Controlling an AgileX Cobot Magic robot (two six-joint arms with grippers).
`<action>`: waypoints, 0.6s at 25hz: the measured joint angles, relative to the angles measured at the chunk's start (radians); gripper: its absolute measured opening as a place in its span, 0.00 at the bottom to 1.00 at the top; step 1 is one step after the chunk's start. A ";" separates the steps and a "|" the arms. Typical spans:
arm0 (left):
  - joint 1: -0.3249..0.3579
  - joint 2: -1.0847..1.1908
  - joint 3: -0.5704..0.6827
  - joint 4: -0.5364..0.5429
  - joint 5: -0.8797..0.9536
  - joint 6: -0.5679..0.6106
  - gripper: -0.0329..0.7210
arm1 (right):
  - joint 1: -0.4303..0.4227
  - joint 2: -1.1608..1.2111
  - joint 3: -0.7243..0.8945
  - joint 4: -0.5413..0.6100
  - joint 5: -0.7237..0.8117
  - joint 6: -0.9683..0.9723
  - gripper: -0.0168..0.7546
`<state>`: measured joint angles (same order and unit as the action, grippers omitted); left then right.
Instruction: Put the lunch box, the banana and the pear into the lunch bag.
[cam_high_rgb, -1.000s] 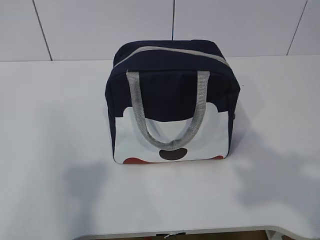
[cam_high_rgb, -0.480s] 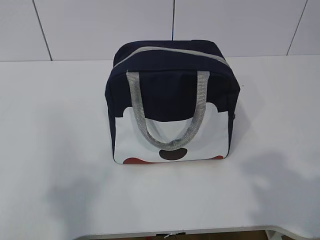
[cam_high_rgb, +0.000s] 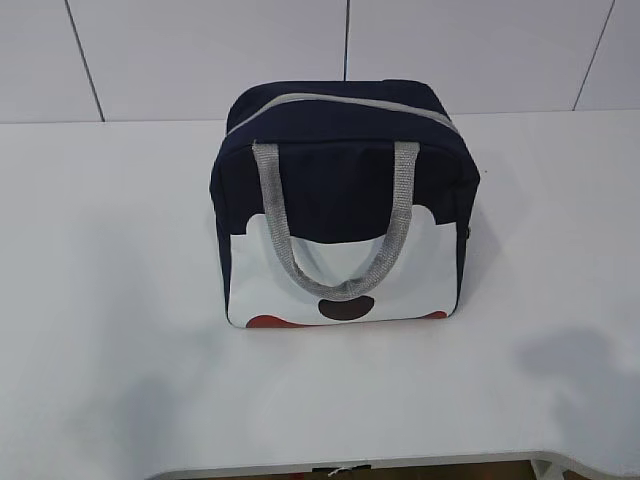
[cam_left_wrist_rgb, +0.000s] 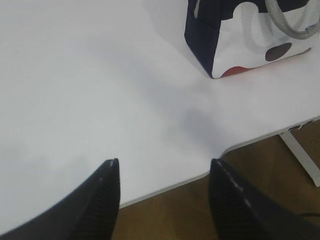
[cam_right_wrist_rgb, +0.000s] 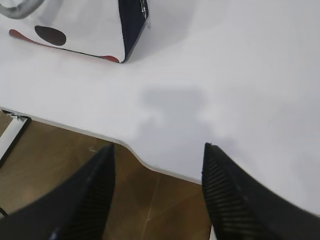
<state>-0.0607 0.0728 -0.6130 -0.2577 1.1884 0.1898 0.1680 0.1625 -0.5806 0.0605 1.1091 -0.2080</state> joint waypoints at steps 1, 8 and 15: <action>0.000 -0.002 0.000 0.000 0.007 0.000 0.60 | 0.000 -0.012 0.011 0.000 0.000 0.002 0.62; 0.000 -0.018 0.005 0.030 0.038 -0.023 0.60 | 0.000 -0.147 0.054 -0.028 0.004 0.027 0.62; 0.000 -0.058 0.068 0.037 0.029 -0.029 0.60 | 0.000 -0.180 0.060 -0.049 0.040 0.031 0.62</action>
<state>-0.0607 0.0144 -0.5449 -0.2208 1.2174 0.1611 0.1680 -0.0171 -0.5206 0.0115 1.1493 -0.1773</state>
